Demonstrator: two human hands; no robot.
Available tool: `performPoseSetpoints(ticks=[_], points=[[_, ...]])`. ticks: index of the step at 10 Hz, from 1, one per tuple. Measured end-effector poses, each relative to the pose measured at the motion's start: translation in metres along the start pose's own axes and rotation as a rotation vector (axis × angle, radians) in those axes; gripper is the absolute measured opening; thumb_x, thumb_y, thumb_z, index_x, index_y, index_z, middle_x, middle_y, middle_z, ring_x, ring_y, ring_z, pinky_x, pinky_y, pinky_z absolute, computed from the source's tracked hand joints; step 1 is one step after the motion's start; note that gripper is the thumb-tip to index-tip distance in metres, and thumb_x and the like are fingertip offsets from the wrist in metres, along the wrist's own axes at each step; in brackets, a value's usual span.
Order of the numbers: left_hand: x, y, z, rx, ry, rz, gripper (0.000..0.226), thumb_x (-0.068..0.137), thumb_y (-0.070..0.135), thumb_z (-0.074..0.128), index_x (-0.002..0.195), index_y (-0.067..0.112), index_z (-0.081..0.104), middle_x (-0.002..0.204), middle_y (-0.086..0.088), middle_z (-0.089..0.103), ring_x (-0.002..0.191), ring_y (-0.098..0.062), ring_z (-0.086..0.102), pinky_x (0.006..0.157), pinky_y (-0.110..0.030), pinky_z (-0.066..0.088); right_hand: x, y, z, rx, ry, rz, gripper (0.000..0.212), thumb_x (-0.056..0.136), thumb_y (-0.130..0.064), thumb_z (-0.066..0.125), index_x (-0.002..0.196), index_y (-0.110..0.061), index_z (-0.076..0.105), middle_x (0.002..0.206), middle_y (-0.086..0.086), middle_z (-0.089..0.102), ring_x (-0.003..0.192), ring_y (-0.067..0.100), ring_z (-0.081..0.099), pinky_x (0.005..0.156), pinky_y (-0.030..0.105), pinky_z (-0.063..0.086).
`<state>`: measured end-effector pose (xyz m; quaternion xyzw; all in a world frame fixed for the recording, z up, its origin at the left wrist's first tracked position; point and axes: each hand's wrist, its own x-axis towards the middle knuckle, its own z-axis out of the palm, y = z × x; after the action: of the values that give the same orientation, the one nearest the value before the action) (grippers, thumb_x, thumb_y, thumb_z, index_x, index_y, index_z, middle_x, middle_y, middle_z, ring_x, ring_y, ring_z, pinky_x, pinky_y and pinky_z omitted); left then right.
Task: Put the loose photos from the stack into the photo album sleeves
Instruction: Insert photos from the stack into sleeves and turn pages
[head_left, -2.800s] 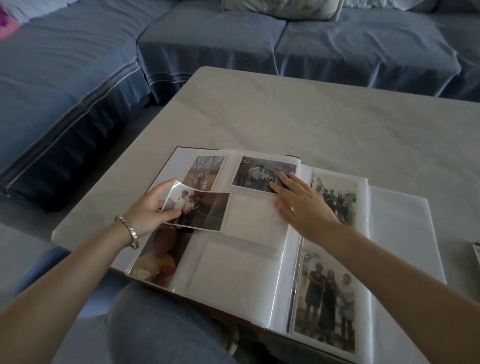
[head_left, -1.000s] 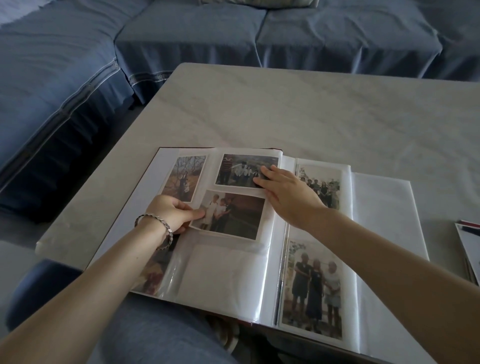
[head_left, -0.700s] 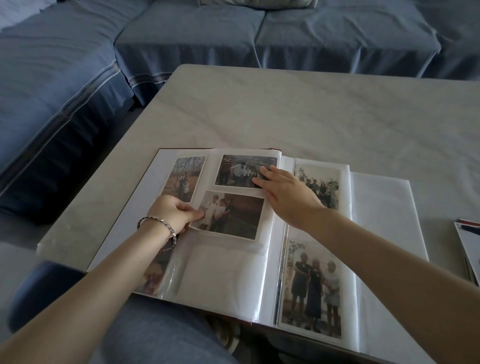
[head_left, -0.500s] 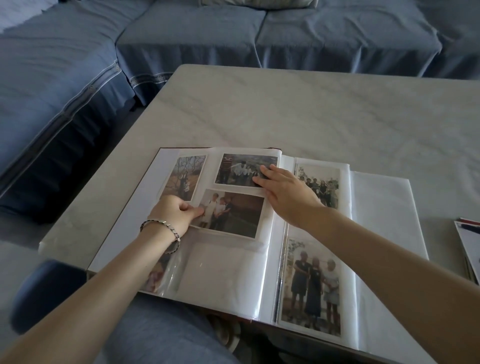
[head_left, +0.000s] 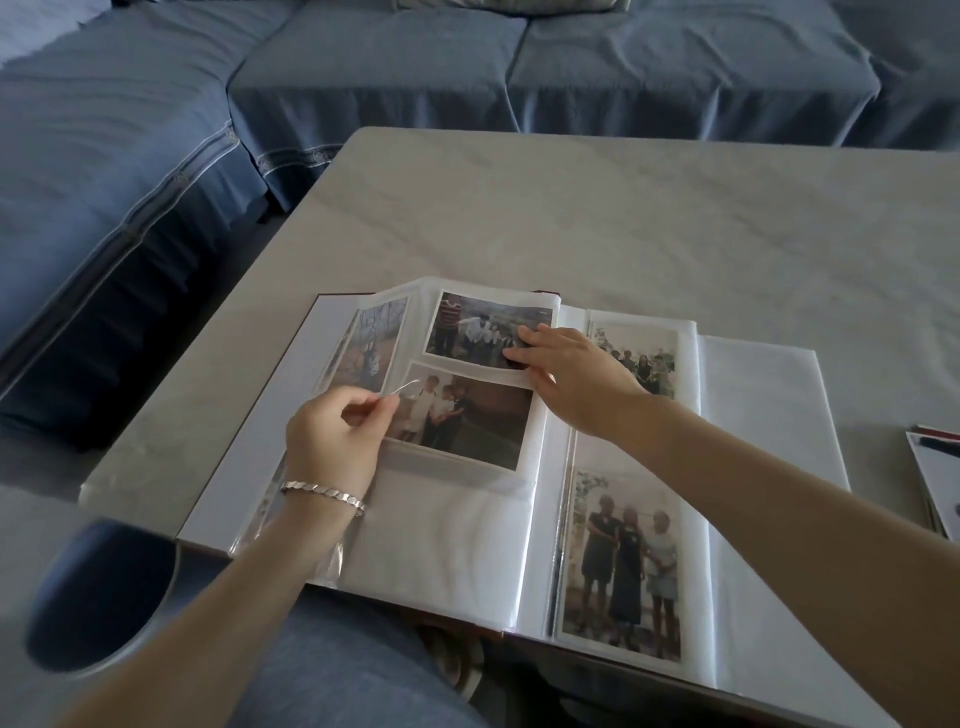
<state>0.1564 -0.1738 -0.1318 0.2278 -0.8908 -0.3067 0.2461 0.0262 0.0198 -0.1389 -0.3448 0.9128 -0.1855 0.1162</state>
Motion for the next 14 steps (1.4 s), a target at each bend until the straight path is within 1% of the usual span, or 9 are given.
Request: performPoseSetpoints(ticks=[2, 4, 7, 9, 10, 11, 12, 13, 14], points=[[-0.001, 0.003, 0.0, -0.165, 0.026, -0.093, 0.011, 0.077, 0.012, 0.074, 0.073, 0.005, 0.068, 0.064, 0.005, 0.061, 0.062, -0.001, 0.057, 0.056, -0.003, 0.041, 0.002, 0.004, -0.005, 0.064, -0.016, 0.016, 0.039, 0.101, -0.021, 0.032, 0.136, -0.029, 0.046, 0.151, -0.007, 0.032, 0.139, 0.013, 0.021, 0.113, 0.028, 0.012], [0.003, 0.0, -0.002, -0.161, -0.043, -0.085, 0.012, 0.077, 0.014, 0.074, 0.075, 0.004, 0.067, 0.069, -0.002, 0.065, 0.064, -0.009, 0.059, 0.064, -0.023, 0.047, 0.0, 0.004, -0.003, 0.086, -0.002, 0.022, 0.04, 0.1, -0.02, 0.032, 0.137, -0.029, 0.046, 0.15, -0.008, 0.031, 0.139, 0.013, 0.021, 0.114, 0.029, 0.013], [-0.004, -0.003, -0.001, -0.214, -0.005, 0.147, 0.007, 0.078, 0.003, 0.071, 0.075, -0.001, 0.066, 0.085, 0.0, 0.067, 0.071, 0.011, 0.061, 0.063, -0.007, 0.046, -0.002, 0.002, -0.002, 0.094, 0.007, 0.016, 0.04, 0.101, -0.019, 0.032, 0.138, -0.028, 0.044, 0.152, -0.008, 0.029, 0.14, 0.012, 0.018, 0.114, 0.026, 0.009], [-0.001, -0.007, 0.003, -0.173, 0.011, 0.19, 0.01, 0.076, 0.002, 0.074, 0.071, -0.002, 0.066, 0.077, 0.001, 0.067, 0.062, 0.004, 0.06, 0.059, -0.005, 0.044, -0.003, 0.003, 0.0, 0.108, 0.028, 0.01, 0.04, 0.1, -0.017, 0.033, 0.137, -0.027, 0.045, 0.151, -0.008, 0.03, 0.141, 0.013, 0.018, 0.113, 0.025, 0.01], [0.001, -0.008, 0.001, -0.11, -0.012, 0.265, 0.012, 0.076, 0.001, 0.073, 0.068, -0.003, 0.065, 0.073, -0.006, 0.069, 0.062, -0.015, 0.062, 0.057, -0.014, 0.047, -0.003, 0.003, 0.0, 0.11, 0.032, 0.008, 0.04, 0.1, -0.018, 0.033, 0.137, -0.027, 0.046, 0.151, -0.009, 0.03, 0.14, 0.012, 0.019, 0.113, 0.025, 0.01], [0.004, -0.008, 0.0, -0.055, -0.029, 0.326, 0.014, 0.075, -0.002, 0.074, 0.065, -0.003, 0.063, 0.07, -0.011, 0.07, 0.059, -0.023, 0.064, 0.052, -0.03, 0.05, -0.003, 0.003, 0.0, 0.112, 0.032, 0.009, 0.04, 0.1, -0.018, 0.032, 0.137, -0.027, 0.046, 0.151, -0.009, 0.03, 0.14, 0.012, 0.018, 0.114, 0.027, 0.011], [0.005, -0.007, -0.003, 0.029, -0.055, 0.394, 0.016, 0.074, -0.002, 0.074, 0.064, -0.004, 0.062, 0.064, -0.011, 0.068, 0.053, -0.024, 0.063, 0.046, -0.032, 0.046, -0.004, 0.002, 0.0, 0.111, 0.036, 0.008, 0.04, 0.1, -0.018, 0.032, 0.137, -0.027, 0.046, 0.151, -0.009, 0.03, 0.14, 0.012, 0.018, 0.113, 0.026, 0.01], [0.003, -0.008, -0.003, 0.089, -0.057, 0.434, 0.018, 0.074, -0.003, 0.074, 0.063, -0.003, 0.06, 0.058, -0.012, 0.064, 0.047, -0.027, 0.06, 0.041, -0.028, 0.045, -0.004, 0.002, 0.0, 0.112, 0.036, 0.009, 0.04, 0.101, -0.018, 0.033, 0.137, -0.027, 0.046, 0.151, -0.009, 0.03, 0.14, 0.012, 0.018, 0.113, 0.026, 0.01], [0.002, -0.009, -0.002, 0.092, -0.061, 0.403, 0.018, 0.072, -0.003, 0.075, 0.063, -0.003, 0.059, 0.055, -0.012, 0.062, 0.047, -0.026, 0.059, 0.048, -0.013, 0.035, -0.004, 0.002, 0.0, 0.12, 0.031, -0.001, 0.039, 0.101, -0.018, 0.033, 0.137, -0.026, 0.046, 0.151, -0.007, 0.03, 0.14, 0.013, 0.018, 0.112, 0.023, 0.008]])
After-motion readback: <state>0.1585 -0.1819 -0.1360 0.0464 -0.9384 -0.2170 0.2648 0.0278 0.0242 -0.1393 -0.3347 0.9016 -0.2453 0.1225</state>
